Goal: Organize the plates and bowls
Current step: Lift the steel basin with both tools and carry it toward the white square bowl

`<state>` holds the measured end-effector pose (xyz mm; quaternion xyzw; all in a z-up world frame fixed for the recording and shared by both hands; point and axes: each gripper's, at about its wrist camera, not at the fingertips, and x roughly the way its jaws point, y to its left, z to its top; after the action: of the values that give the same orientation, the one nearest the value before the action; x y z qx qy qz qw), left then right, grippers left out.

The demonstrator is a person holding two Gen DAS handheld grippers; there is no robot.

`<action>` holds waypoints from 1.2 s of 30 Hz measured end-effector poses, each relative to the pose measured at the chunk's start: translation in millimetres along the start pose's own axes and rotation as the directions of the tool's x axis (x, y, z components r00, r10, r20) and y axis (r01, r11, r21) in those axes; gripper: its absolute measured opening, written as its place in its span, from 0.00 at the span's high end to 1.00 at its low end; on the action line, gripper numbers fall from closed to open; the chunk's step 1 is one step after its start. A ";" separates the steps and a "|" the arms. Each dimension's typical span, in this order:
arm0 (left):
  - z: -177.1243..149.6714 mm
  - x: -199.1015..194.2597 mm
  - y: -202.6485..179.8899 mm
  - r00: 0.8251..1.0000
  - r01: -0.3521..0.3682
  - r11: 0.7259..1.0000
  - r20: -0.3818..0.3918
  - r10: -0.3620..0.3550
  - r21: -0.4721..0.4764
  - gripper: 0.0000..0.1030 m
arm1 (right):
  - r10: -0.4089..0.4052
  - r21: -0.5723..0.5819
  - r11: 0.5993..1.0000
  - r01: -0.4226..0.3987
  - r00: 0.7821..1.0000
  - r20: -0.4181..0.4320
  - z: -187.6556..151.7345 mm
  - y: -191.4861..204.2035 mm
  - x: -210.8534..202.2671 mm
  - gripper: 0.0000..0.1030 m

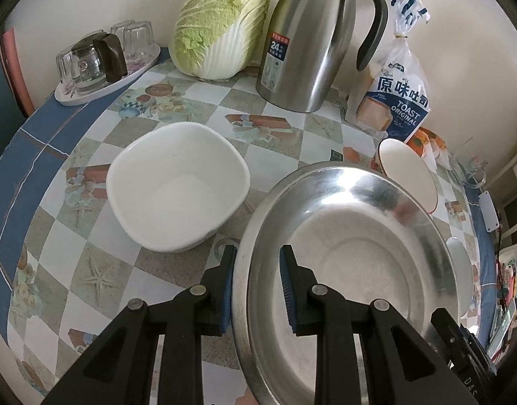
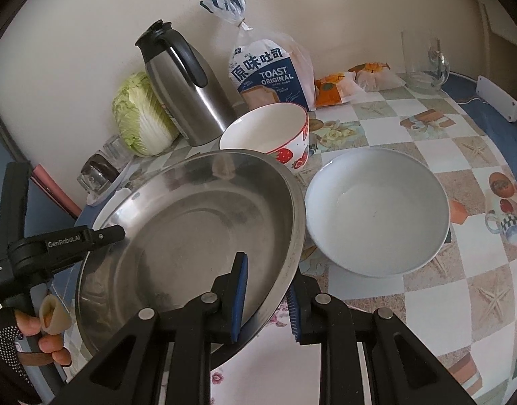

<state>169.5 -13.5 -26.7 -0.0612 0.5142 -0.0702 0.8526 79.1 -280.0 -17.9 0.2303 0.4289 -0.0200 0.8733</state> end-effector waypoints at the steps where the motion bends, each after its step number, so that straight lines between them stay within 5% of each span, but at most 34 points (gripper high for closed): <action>1: -0.4 1.4 0.4 1.000 0.000 1.000 -0.004 0.000 -0.002 0.76 | -0.002 0.000 1.000 0.002 1.000 -0.002 -0.1 0.1 0.3 0.77; 36: -13.1 18.4 5.2 0.995 -0.077 0.997 -0.058 0.076 -0.002 0.75 | -0.091 -0.099 0.991 0.085 0.994 -0.052 -8.7 14.9 11.0 0.77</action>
<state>166.7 -12.2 -49.7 -0.0414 0.5407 -0.0380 0.8393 83.1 -261.3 -25.2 0.1690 0.4638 -0.0312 0.8691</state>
